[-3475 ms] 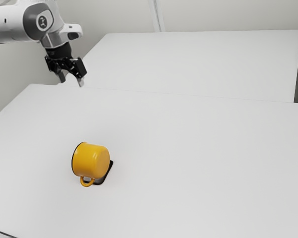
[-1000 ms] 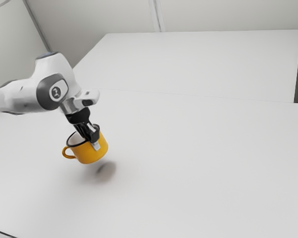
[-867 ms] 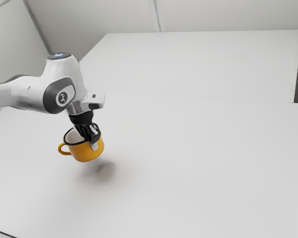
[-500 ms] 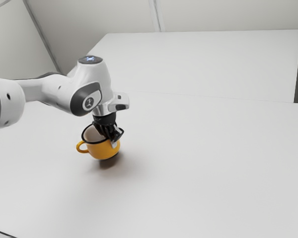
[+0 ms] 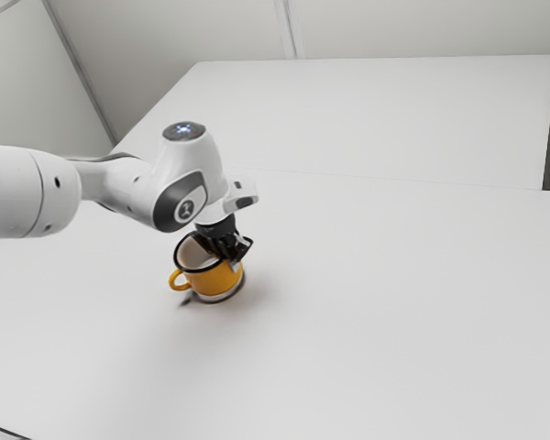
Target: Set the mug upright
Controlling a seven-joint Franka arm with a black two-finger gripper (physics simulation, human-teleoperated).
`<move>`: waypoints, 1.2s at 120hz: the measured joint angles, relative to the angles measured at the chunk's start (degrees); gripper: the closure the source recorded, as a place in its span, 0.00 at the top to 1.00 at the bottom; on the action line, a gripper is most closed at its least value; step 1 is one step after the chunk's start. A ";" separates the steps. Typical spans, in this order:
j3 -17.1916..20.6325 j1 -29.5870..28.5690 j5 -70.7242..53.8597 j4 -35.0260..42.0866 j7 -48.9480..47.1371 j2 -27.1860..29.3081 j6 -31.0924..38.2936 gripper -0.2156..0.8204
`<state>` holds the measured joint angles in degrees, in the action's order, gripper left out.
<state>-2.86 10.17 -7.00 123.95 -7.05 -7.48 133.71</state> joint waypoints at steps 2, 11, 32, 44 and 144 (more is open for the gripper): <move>0.00 0.08 0.00 0.00 -0.29 -0.04 0.16 0.05; 0.00 0.26 -0.02 0.00 -1.50 -0.19 0.72 0.05; 0.06 0.24 0.09 -0.03 -3.72 -1.26 1.46 0.08; 0.12 0.22 0.82 -0.08 -4.09 -1.22 1.64 0.27; -5.08 -2.86 6.22 -47.37 7.49 -6.25 -34.80 0.76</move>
<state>-7.94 7.32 -0.78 76.58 0.43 -13.73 98.91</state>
